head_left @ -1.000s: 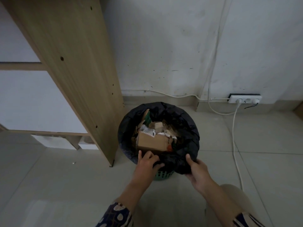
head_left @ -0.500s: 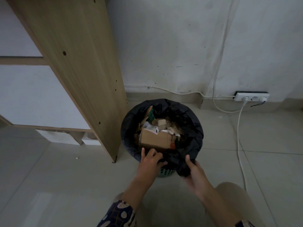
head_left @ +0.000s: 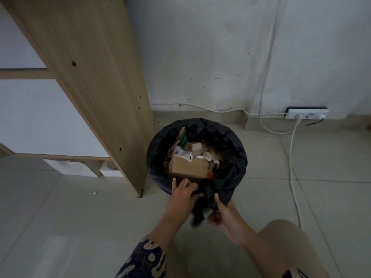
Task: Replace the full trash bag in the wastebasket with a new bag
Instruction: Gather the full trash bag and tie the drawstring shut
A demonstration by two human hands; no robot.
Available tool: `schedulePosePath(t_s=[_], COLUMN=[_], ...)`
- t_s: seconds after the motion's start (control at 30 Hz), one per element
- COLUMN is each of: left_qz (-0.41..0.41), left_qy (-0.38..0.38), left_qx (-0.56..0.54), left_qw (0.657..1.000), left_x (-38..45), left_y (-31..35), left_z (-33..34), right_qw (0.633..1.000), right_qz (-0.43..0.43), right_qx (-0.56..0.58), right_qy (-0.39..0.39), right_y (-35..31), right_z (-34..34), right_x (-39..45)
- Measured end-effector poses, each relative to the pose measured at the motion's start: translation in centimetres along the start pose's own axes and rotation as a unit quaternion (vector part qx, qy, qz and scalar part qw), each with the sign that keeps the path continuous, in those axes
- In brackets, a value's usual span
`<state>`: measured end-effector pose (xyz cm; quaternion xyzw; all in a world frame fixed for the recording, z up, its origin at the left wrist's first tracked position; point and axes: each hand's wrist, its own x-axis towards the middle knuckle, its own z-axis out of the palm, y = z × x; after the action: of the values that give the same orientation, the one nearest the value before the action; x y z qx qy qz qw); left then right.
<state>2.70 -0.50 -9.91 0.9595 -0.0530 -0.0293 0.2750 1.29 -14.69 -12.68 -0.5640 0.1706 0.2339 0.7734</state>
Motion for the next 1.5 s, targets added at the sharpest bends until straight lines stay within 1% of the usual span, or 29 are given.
schedulePosePath(t_s=[0.03, 0.1, 0.17, 0.23, 0.27, 0.33, 0.37, 0.43, 0.47, 0.5, 0.57, 0.6, 0.63, 0.7, 0.73, 0.77, 0.8, 0.83, 0.87, 0.93, 1.0, 1.07, 1.17, 1.23, 1.27, 1.33, 1.4, 1.43, 1.5], left_qz=[-0.001, -0.004, 0.004, 0.005, 0.011, 0.02, -0.002, -0.106, -0.158, -0.192, -0.229, -0.255, -0.296, -0.392, -0.428, -0.451, -0.463, -0.468, -0.469, -0.466, -0.455, -0.451, -0.454, -0.452, -0.445, -0.406, -0.347, -0.321, -0.303], left_qy=[-0.002, -0.007, -0.015, -0.022, 0.007, 0.122, 0.171, 0.218, 0.216, 0.213, 0.204, 0.199, 0.192, 0.166, 0.145, 0.126, 0.114, 0.112, 0.116, 0.134, 0.16, 0.191, 0.209, 0.215, 0.225, 0.258, 0.273, 0.276, 0.293], left_qx=[0.001, -0.005, -0.025, -0.062, -0.067, -0.021, -0.007, -0.038, -0.075, -0.11, -0.174, -0.216, -0.269, -0.384, -0.432, -0.47, -0.494, -0.51, -0.522, -0.537, -0.542, -0.521, -0.493, -0.46, -0.439, -0.405, -0.387, -0.386, -0.38], left_qw=[1.0, 1.0, 1.0, 0.998, 0.998, 0.992, 0.985, 0.969, 0.961, 0.952, 0.936, 0.921, 0.896, 0.82, 0.78, 0.748, 0.727, 0.713, 0.703, 0.691, 0.688, 0.699, 0.712, 0.734, 0.747, 0.777, 0.81, 0.82, 0.824], left_x=[0.0, 0.1, 0.2, -0.1, -0.4, -0.7, -0.8, -0.6, -0.4, -0.2, 0.3, 0.5, 0.7, 1.5, 1.9, 2.2, 2.5, 2.7, 2.9, 2.8, 2.7, 2.4, 2.4, 2.6, 2.9, 3.2, 3.7, 3.9, 4.4], left_y=[0.0, 0.0, -0.2, -0.4, -0.7, -1.8, -2.4, -3.3, -3.6, -3.8, -4.3, -4.4, -4.5, -4.7, -4.7, -4.8, -4.9, -4.9, -5.0, -5.0, -5.0, -5.1, -5.9, -6.2, -6.3, -6.0, -5.7, -5.6, -5.4], left_z=[0.1, -0.1, -0.5, -1.0, -1.3, -1.8, -2.0, -2.7, -3.0, -3.1, -3.0, -3.0, -3.0, -3.0, -3.2, -3.4, -3.6, -3.8, -4.0, -4.2, -4.1, -4.3, -4.7, -5.1, -5.3, -6.2, -7.3, -7.7, -8.2], right_qw=[0.999, 0.998, 0.998, 0.998, 0.998, 0.994, 0.99, 0.981, 0.978, 0.975, 0.967, 0.963, 0.96, 0.958, 0.957, 0.958, 0.961, 0.964, 0.968, 0.969, 0.966, 0.962, 0.966, 0.967, 0.963, 0.957, 0.967, 0.972, 0.97], right_qz=[0.002, -0.012, -0.035, -0.043, -0.048, -0.06, -0.07, -0.08, -0.081, -0.081, -0.092, -0.1, -0.108, -0.138, -0.159, -0.176, -0.183, -0.183, -0.175, -0.149, -0.128, -0.117, -0.096, -0.087, -0.092, -0.116, -0.146, -0.155, -0.162], right_qx=[-0.035, -0.056, -0.037, 0.011, 0.031, 0.041, 0.043, 0.033, 0.028, 0.025, 0.003, -0.011, -0.016, -0.027, -0.039, -0.047, -0.047, -0.044, -0.046, -0.052, -0.063, -0.082, -0.104, -0.121, -0.13, -0.127, -0.09, -0.075, -0.102], right_qy=[0.004, 0.007, 0.029, 0.038, 0.04, 0.08, 0.114, 0.171, 0.191, 0.206, 0.237, 0.249, 0.257, 0.251, 0.237, 0.22, 0.202, 0.187, 0.176, 0.188, 0.216, 0.232, 0.216, 0.208, 0.219, 0.232, 0.188, 0.161, 0.15], right_y=[0.2, 0.2, -0.6, -1.4, -1.9, -2.7, -3.2, -4.0, -4.4, -4.6, -5.1, -5.5, -6.0, -7.4, -8.2, -8.9, -9.6, -10.1, -10.4, -10.8, -11.1, -11.3, -11.6, -12.2, -12.6, -13.5, -14.7, -15.2, -15.7], right_z=[0.1, 0.0, -0.6, -1.4, -1.7, -2.1, -2.3, -2.7, -2.9, -3.1, -3.4, -3.5, -3.7, -3.9, -3.9, -4.0, -4.1, -4.3, -4.5, -4.8, -5.2, -5.4, -5.9, -5.5, -5.3, -5.3, -5.0, -4.9, -4.8], right_x=[0.0, -0.2, -0.5, -0.6, -0.7, -0.5, -0.3, 0.3, 0.5, 0.7, 0.9, 0.9, 1.0, 1.1, 1.0, 1.2, 1.3, 1.7, 2.1, 3.1, 4.3, 5.2, 6.7, 6.6, 6.5, 6.6, 6.6, 6.6, 6.6])
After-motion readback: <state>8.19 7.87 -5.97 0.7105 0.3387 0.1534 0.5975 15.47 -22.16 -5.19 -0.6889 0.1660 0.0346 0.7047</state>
